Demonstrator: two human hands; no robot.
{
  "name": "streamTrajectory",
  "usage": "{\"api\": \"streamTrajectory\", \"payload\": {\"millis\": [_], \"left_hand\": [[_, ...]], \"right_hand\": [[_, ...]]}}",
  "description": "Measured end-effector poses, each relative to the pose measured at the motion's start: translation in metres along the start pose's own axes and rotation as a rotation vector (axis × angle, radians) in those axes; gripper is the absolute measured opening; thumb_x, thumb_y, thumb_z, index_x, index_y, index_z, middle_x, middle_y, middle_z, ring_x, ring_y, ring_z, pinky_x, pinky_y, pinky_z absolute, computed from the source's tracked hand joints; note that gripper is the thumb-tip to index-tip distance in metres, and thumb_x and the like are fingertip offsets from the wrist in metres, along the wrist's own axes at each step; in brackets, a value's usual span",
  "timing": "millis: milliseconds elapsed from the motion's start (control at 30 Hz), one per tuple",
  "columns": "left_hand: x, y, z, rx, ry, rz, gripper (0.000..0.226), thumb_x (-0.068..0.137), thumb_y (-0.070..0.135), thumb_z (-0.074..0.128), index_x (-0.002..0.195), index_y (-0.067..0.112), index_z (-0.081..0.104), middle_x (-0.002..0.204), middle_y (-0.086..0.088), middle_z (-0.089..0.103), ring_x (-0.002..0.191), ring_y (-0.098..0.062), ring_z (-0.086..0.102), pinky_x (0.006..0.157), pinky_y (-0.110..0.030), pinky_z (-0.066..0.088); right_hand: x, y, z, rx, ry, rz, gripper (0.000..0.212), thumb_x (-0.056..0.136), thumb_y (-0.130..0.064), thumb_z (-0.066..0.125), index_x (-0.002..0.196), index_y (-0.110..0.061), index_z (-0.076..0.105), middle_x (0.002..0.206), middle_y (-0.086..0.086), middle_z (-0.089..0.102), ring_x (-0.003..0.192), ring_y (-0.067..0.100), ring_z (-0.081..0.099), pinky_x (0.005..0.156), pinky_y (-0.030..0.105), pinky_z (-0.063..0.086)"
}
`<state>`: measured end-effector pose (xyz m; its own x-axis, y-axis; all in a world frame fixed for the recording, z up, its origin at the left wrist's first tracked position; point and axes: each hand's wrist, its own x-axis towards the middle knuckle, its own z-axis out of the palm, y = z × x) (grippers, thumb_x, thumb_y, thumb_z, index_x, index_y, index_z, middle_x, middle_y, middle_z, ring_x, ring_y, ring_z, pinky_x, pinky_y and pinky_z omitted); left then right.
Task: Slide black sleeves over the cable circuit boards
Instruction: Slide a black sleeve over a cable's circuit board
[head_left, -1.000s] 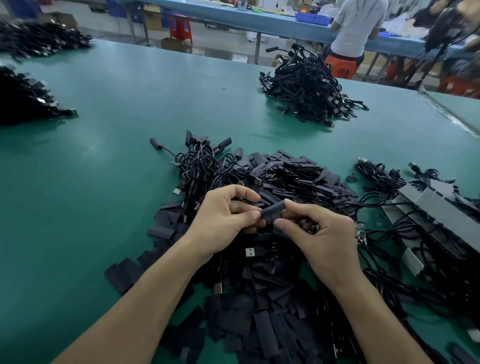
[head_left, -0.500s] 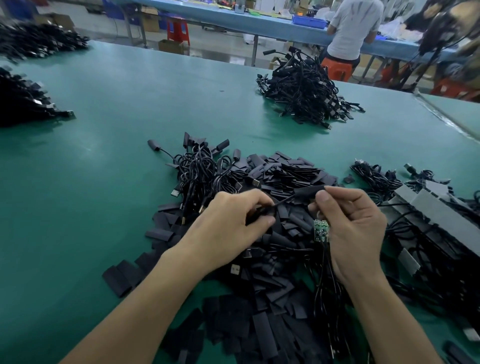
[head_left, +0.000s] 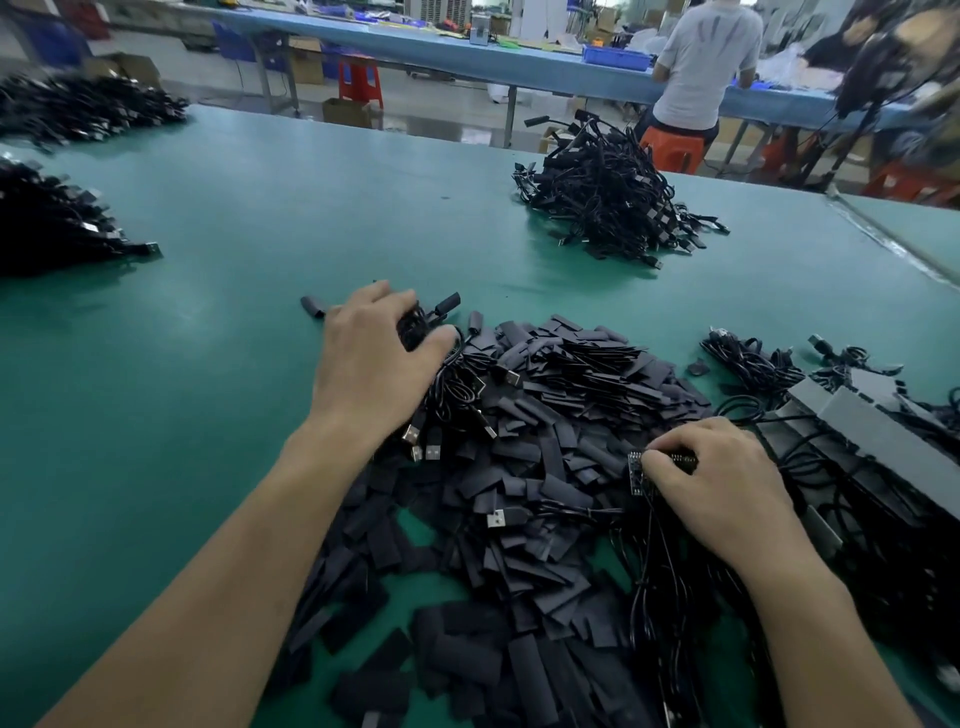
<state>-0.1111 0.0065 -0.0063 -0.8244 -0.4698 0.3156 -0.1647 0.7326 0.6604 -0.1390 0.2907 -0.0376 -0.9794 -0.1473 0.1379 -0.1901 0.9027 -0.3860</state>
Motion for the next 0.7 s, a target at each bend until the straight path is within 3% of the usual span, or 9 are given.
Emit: {"api": "streamTrajectory", "payload": {"millis": [33,100,167,233,300,367,533,700], "left_hand": [[-0.005,0.002,0.003,0.089,-0.037,0.024,0.059,0.090,0.043,0.068,0.139,0.014,0.057,0.151,-0.011,0.046,0.139,-0.030,0.037,0.114,-0.037,0.028],[-0.020,0.009,0.007,0.264,0.054,0.137,0.061,0.089,0.045,0.067,0.142,0.018,0.053,0.151,-0.009,0.042,0.137,-0.027,0.032,0.112,-0.043,0.030],[-0.037,0.023,0.013,0.238,0.131,0.330,0.046,0.088,0.040,0.067,0.129,0.020,0.064,0.131,-0.004,0.057,0.119,-0.020,0.045,0.099,-0.037,0.038],[-0.055,0.039,0.025,0.008,-0.021,0.447,0.031,0.089,0.036,0.069,0.116,0.021,0.069,0.106,0.005,0.067,0.095,-0.007,0.056,0.085,-0.026,0.047],[-0.072,0.051,0.037,-0.286,-0.298,0.347,0.027,0.088,0.033,0.073,0.113,0.024,0.068,0.093,0.012,0.069,0.079,0.001,0.061,0.075,-0.020,0.054],[-0.080,0.054,0.049,-0.501,-0.437,0.222,0.022,0.086,0.029,0.076,0.105,0.025,0.066,0.089,0.010,0.068,0.078,-0.001,0.065,0.070,-0.014,0.052],[-0.077,0.043,0.062,-0.770,-0.495,0.066,0.014,0.086,0.016,0.078,0.091,0.015,0.064,0.078,0.003,0.067,0.067,-0.009,0.059,0.065,-0.021,0.048],[-0.073,0.036,0.064,-0.910,-0.570,0.009,0.011,0.083,0.014,0.081,0.082,0.014,0.069,0.072,0.001,0.064,0.066,-0.008,0.054,0.063,-0.021,0.046]], "right_hand": [[0.000,0.000,0.000,0.015,0.026,-0.023,0.008,0.086,-0.036,0.063,0.086,-0.032,0.070,0.100,-0.006,0.059,0.099,0.019,0.049,0.085,0.036,0.042],[-0.001,0.000,0.002,0.046,0.103,-0.106,0.004,0.088,-0.032,0.065,0.084,-0.033,0.066,0.095,-0.009,0.058,0.099,0.019,0.049,0.087,0.039,0.042],[-0.002,-0.005,0.003,0.116,0.167,-0.201,0.006,0.088,-0.030,0.067,0.085,-0.034,0.065,0.091,-0.014,0.060,0.096,0.014,0.048,0.087,0.037,0.042],[-0.001,-0.009,0.003,0.263,0.178,-0.263,0.013,0.087,-0.027,0.070,0.084,-0.038,0.065,0.089,-0.022,0.063,0.092,0.010,0.051,0.085,0.021,0.040],[-0.002,-0.012,0.002,0.414,0.164,-0.289,0.021,0.086,-0.021,0.073,0.084,-0.040,0.065,0.087,-0.022,0.066,0.092,0.007,0.058,0.082,0.016,0.041],[-0.002,-0.012,0.003,0.538,0.141,-0.298,0.020,0.085,-0.015,0.073,0.086,-0.035,0.069,0.087,-0.017,0.070,0.091,0.010,0.063,0.082,0.026,0.048],[-0.004,-0.016,0.009,0.685,0.024,-0.316,0.012,0.086,-0.012,0.073,0.091,-0.023,0.074,0.087,-0.006,0.073,0.085,0.013,0.068,0.078,0.031,0.053],[-0.004,-0.018,0.008,0.818,-0.091,-0.308,0.008,0.082,-0.031,0.068,0.085,-0.026,0.074,0.081,-0.004,0.074,0.073,0.005,0.066,0.068,0.016,0.050]]}}
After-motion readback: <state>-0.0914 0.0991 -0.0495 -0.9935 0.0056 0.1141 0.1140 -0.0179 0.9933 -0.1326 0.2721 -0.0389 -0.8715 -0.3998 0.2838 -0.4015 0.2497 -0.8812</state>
